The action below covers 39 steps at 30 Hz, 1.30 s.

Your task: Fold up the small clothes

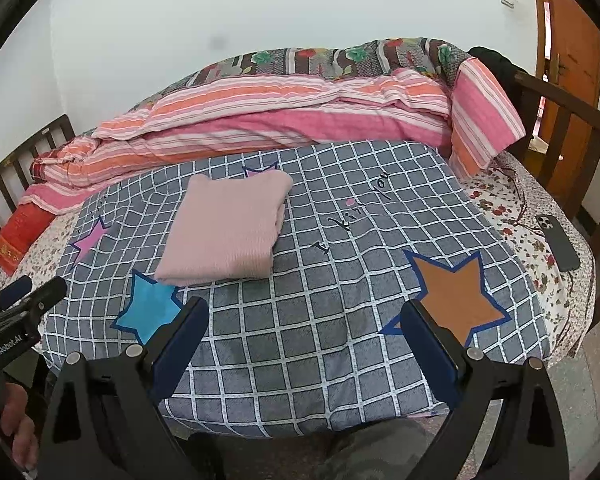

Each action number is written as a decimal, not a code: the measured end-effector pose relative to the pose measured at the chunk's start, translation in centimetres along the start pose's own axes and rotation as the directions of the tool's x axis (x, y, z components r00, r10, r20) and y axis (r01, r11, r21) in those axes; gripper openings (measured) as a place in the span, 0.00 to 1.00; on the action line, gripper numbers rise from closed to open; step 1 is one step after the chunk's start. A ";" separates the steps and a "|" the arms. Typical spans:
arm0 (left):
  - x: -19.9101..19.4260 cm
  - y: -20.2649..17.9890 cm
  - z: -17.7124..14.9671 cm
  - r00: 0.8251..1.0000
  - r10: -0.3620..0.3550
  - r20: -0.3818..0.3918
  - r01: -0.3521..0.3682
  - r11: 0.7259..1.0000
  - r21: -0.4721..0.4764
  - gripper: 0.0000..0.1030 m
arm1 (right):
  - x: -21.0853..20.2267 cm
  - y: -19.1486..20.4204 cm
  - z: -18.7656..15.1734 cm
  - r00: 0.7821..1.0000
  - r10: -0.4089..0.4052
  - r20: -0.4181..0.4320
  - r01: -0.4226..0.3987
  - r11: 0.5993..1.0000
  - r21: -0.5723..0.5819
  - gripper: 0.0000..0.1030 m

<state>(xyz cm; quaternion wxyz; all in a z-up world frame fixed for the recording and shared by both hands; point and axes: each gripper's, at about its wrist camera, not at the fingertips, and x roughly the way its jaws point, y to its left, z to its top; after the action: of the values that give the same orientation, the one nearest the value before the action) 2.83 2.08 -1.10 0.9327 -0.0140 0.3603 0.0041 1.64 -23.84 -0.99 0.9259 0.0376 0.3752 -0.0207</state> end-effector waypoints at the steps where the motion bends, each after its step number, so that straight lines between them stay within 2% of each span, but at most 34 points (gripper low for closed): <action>1: 0.0 -0.1 0.0 1.000 -0.002 0.000 0.002 1.000 0.001 0.82 | -0.1 0.0 0.0 1.000 0.003 0.001 -0.003 1.000 0.000 0.92; 12: -0.4 -0.1 0.0 1.000 0.009 0.004 -0.009 1.000 -0.016 0.82 | -0.7 0.1 0.6 1.000 0.017 0.019 -0.017 1.000 -0.003 0.92; 21: 0.0 -0.2 0.2 1.000 0.006 0.003 -0.006 1.000 0.001 0.82 | -0.1 -0.3 0.4 1.000 0.012 0.014 -0.012 1.000 0.021 0.92; 39: 1.3 1.1 0.2 1.000 0.014 -0.010 -0.014 0.999 -0.031 0.82 | 0.8 0.6 0.5 1.000 0.006 0.007 -0.006 1.000 -0.007 0.92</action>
<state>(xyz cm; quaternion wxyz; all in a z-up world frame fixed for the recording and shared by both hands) 3.90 3.18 -1.87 0.9306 -0.0258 0.3647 0.0163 2.64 -23.32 -1.19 0.9275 0.0354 0.3718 -0.0167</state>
